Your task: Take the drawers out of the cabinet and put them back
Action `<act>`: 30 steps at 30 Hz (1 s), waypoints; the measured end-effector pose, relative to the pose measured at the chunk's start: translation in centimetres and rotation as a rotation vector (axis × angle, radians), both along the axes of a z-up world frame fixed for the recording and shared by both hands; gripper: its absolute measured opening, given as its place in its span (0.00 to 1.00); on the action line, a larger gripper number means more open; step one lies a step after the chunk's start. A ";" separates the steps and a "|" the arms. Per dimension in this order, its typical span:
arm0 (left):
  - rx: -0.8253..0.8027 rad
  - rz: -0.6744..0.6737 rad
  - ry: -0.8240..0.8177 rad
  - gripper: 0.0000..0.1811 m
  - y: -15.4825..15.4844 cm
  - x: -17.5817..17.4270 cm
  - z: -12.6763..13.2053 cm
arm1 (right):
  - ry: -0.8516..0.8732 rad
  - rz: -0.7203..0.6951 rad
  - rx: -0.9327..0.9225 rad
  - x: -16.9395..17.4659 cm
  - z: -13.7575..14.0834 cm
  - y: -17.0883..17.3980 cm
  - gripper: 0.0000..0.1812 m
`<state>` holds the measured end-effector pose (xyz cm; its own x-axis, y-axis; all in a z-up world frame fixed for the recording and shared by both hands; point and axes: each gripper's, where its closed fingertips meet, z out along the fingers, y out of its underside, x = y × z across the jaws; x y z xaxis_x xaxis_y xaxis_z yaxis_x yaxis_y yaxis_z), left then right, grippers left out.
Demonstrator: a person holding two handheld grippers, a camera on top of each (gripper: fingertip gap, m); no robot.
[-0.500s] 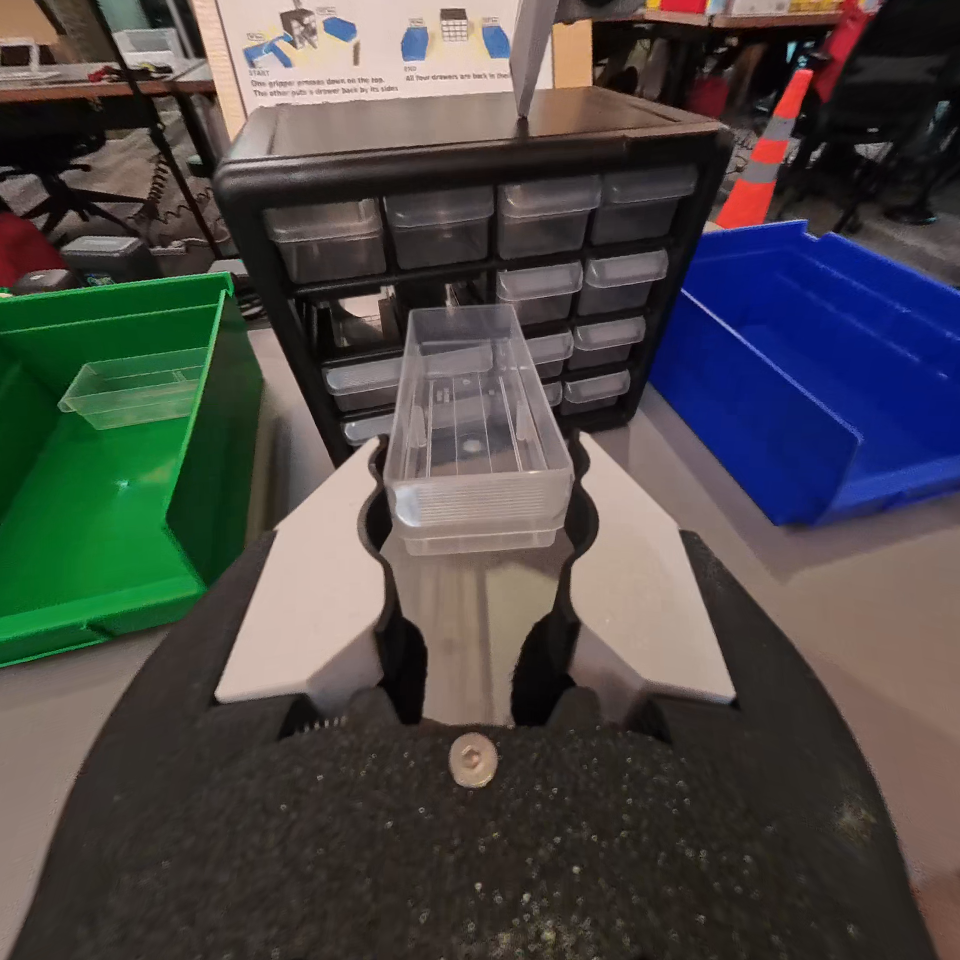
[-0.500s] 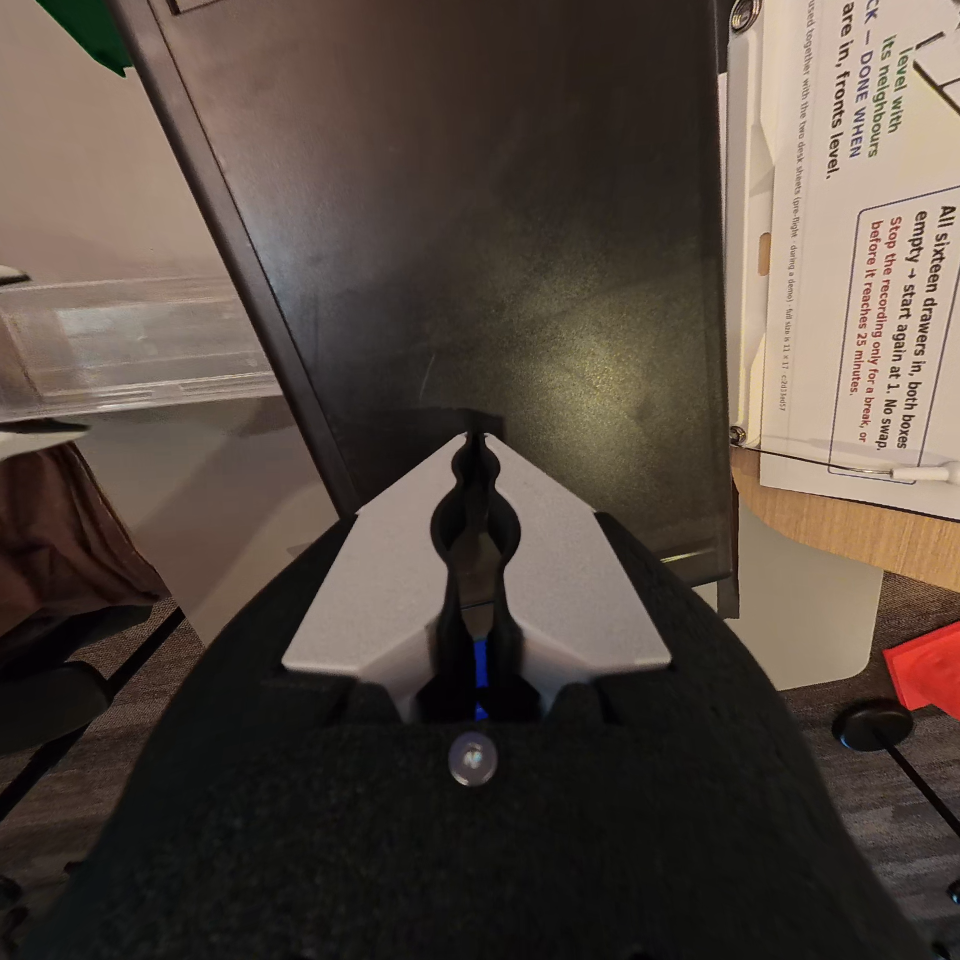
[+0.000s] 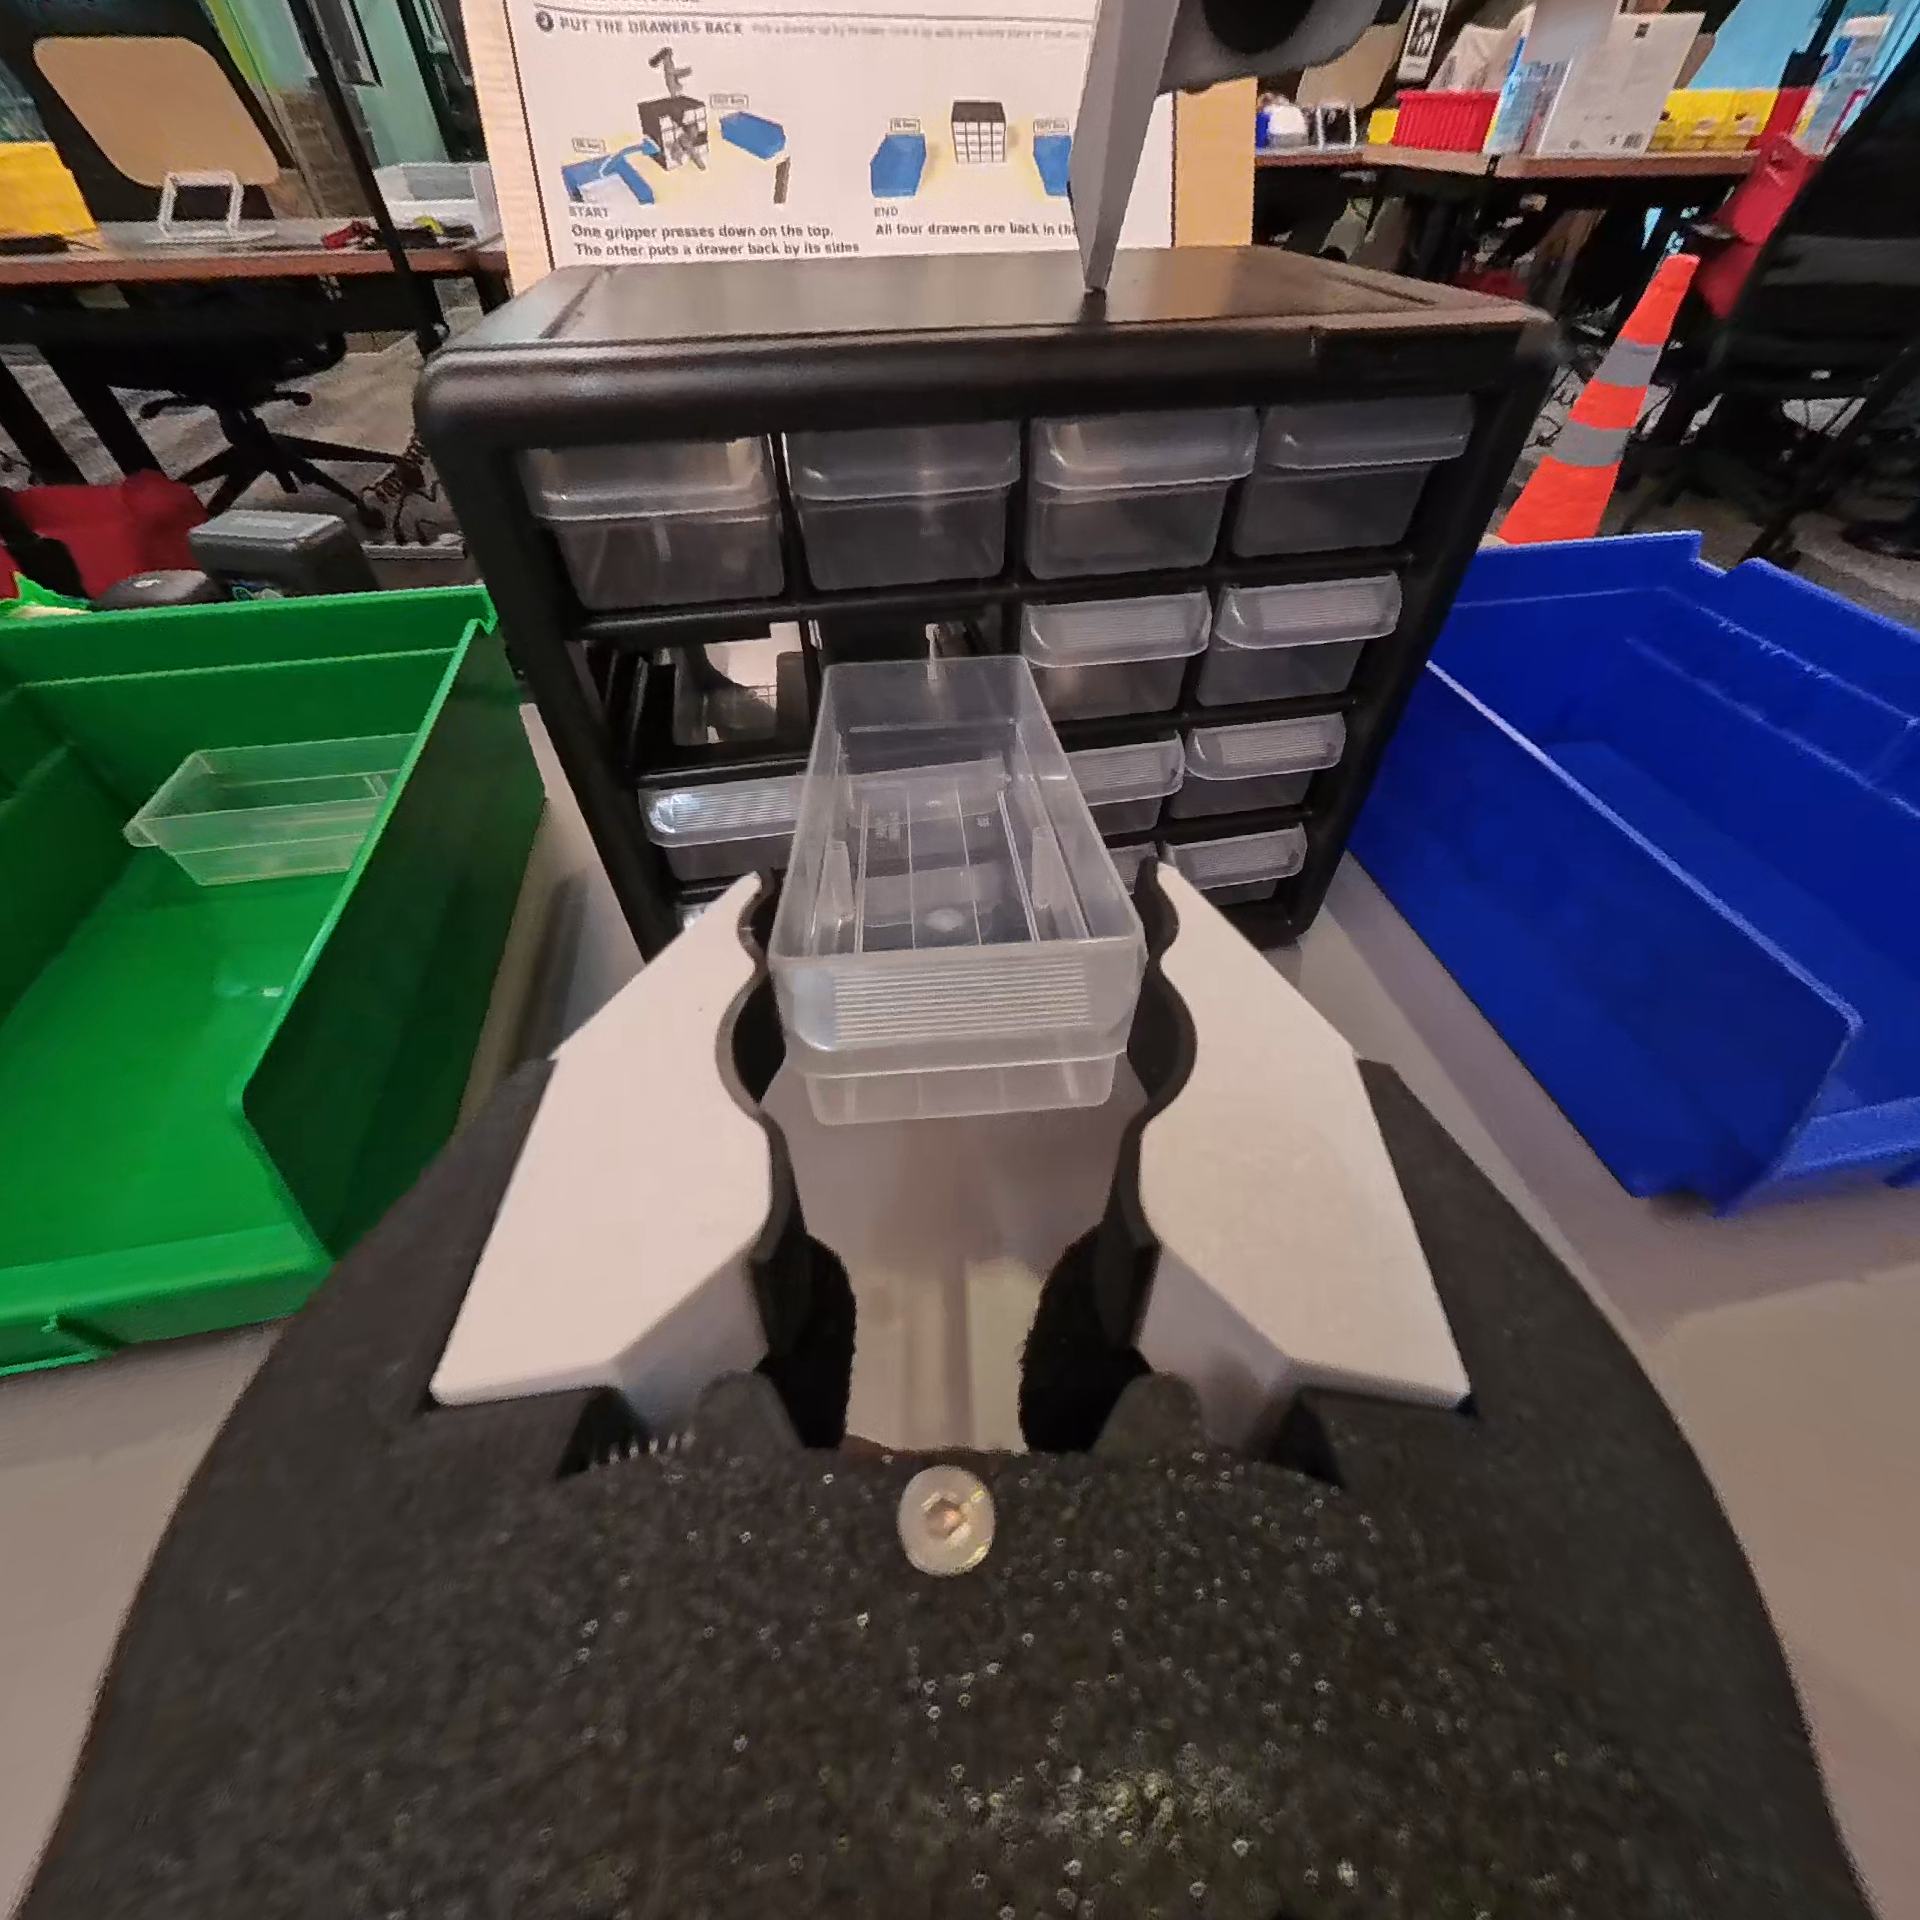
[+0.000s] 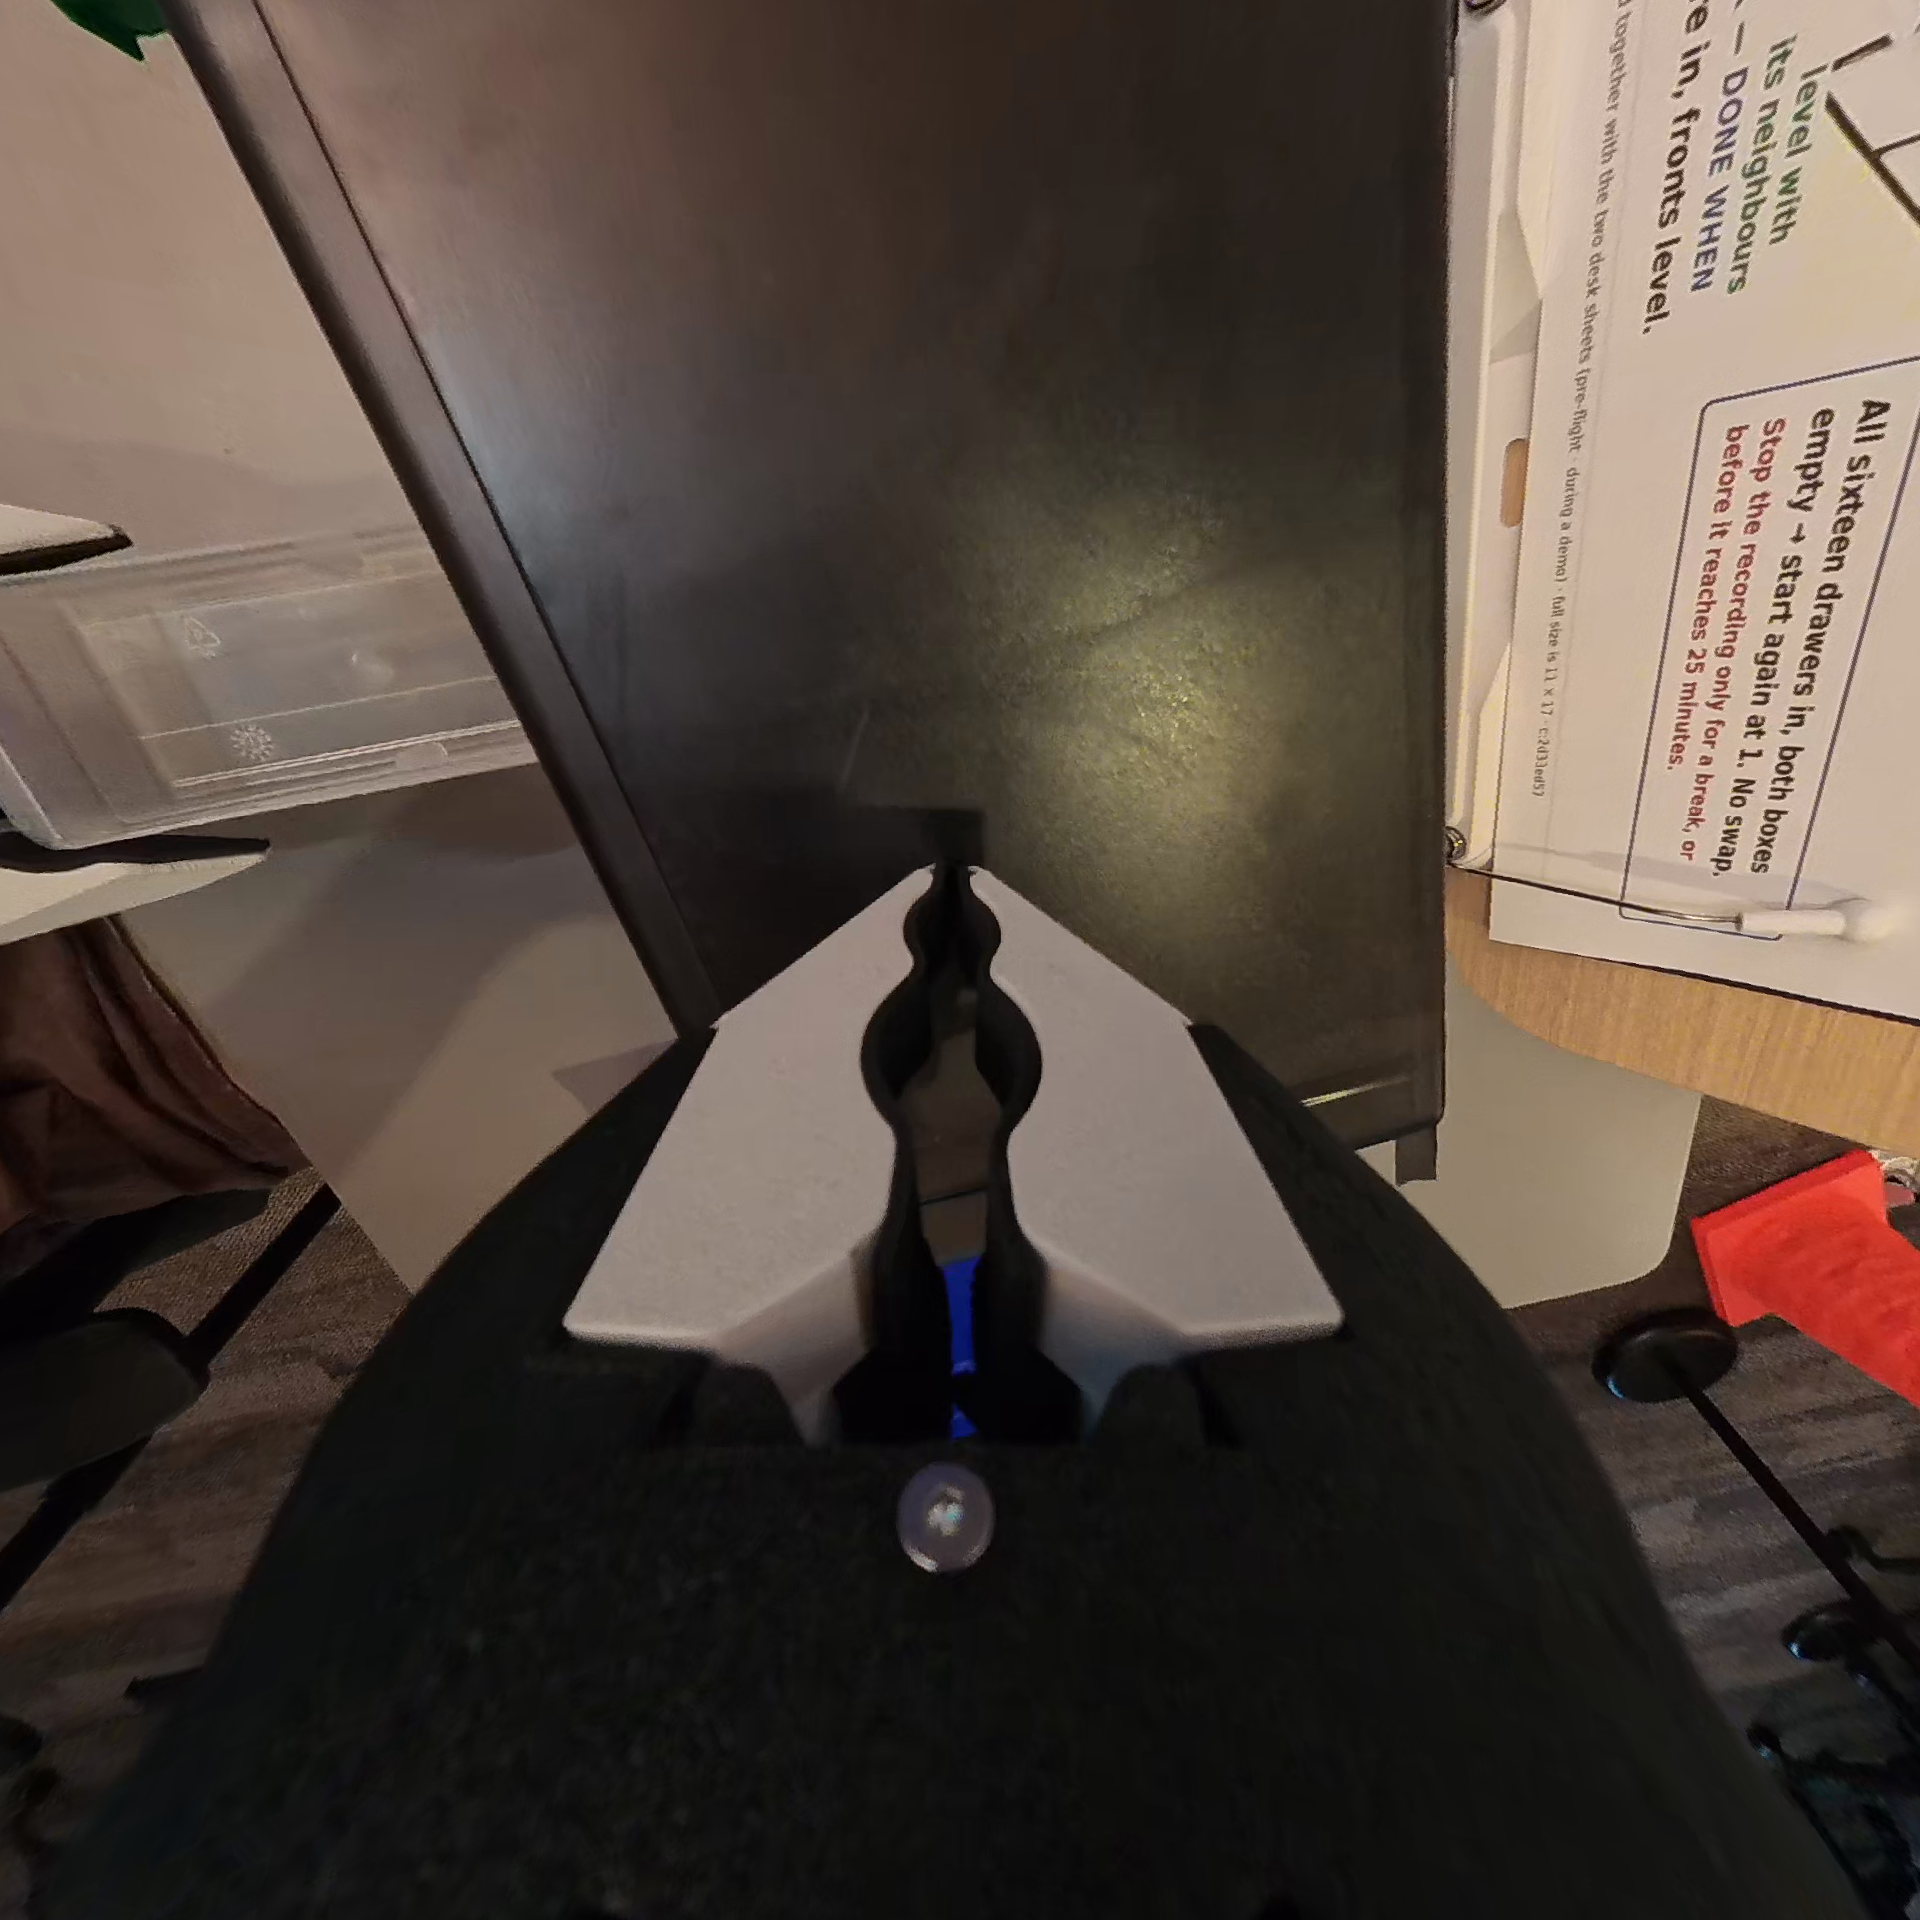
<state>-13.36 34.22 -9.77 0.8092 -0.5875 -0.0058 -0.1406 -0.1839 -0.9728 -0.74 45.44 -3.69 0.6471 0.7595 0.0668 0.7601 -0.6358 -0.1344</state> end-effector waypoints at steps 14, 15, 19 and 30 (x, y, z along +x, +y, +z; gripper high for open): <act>0.043 0.021 -0.023 0.36 1.1 0.5 0.2 | -0.009 -0.007 -0.006 0.0 0.0 0.0 0.00; 0.044 0.027 -0.023 0.36 1.2 0.5 0.2 | -0.011 -0.007 -0.008 0.0 0.0 0.0 0.00; 0.056 0.039 -0.028 0.36 1.8 0.9 0.2 | -0.017 -0.008 -0.013 0.0 0.0 0.0 0.00; 0.059 0.096 -0.034 0.36 5.8 3.4 -1.6 | -0.036 -0.004 -0.011 0.0 0.0 0.0 0.00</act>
<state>-9.95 39.99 -11.35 0.8620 -0.5068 -0.0093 -0.0914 -0.1374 -0.9863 -0.72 45.43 -3.68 0.6472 0.7579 0.0817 0.7620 -0.6400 -0.0993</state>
